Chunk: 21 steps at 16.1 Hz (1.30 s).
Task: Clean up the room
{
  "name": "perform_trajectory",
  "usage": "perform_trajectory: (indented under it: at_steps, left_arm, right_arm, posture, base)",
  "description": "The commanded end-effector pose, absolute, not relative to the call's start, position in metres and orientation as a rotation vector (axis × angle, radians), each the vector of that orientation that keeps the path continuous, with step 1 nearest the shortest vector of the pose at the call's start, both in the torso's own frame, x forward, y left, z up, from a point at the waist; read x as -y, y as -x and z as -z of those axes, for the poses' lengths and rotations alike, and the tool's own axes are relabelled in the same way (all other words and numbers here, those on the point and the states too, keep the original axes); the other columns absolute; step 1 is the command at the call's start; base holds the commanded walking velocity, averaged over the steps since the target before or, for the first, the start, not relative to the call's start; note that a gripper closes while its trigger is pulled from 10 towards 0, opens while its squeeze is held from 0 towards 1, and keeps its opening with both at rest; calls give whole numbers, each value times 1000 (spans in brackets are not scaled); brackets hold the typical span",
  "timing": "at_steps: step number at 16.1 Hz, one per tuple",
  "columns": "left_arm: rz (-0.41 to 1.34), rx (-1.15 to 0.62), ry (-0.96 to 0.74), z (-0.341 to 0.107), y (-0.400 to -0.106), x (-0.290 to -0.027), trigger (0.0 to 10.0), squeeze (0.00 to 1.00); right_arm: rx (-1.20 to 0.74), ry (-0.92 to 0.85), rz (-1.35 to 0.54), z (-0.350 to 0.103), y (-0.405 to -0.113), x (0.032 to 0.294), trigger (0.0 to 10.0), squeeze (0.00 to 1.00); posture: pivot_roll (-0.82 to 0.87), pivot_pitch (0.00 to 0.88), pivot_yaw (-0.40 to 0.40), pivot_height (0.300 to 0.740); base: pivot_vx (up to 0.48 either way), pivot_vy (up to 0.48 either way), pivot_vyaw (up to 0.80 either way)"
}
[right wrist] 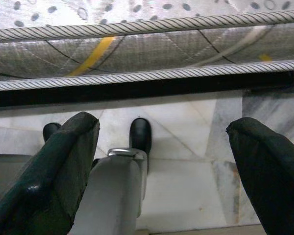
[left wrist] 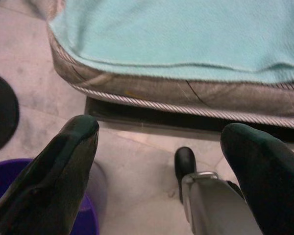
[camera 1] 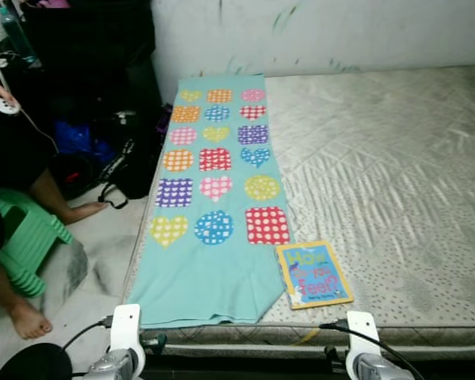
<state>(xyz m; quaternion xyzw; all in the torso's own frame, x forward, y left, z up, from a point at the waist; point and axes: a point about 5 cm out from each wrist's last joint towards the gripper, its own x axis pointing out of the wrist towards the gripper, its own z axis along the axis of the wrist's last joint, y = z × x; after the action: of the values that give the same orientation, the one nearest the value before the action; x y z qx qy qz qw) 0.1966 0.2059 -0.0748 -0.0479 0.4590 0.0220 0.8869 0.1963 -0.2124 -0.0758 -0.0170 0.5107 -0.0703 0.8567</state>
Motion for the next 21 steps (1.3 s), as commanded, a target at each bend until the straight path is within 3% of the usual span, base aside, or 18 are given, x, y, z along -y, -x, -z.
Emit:
perform_trajectory:
  at_steps: [1, 17, 21]
  left_arm:
    - [-48, -958, 88, 75, -195, -209, 10000, 0]
    - [-41, -969, 83, 77, -192, -207, 10000, 0]
    - [-52, -968, 94, 77, -191, -207, 10000, 0]
  right_arm:
    - [-1065, 43, 131, 75, -199, 210, 10000, 0]
    - [-1069, 67, 121, 76, -197, 211, 10000, 0]
    - [-1070, 71, 119, 76, -196, 211, 10000, 0]
  posture:
    - [-92, 0, 105, 740]
    - [-94, 0, 100, 740]
    - [-95, 0, 101, 740]
  base:
    - [0, 0, 0]
    - [0, -231, 0]
    - [0, 0, 0]
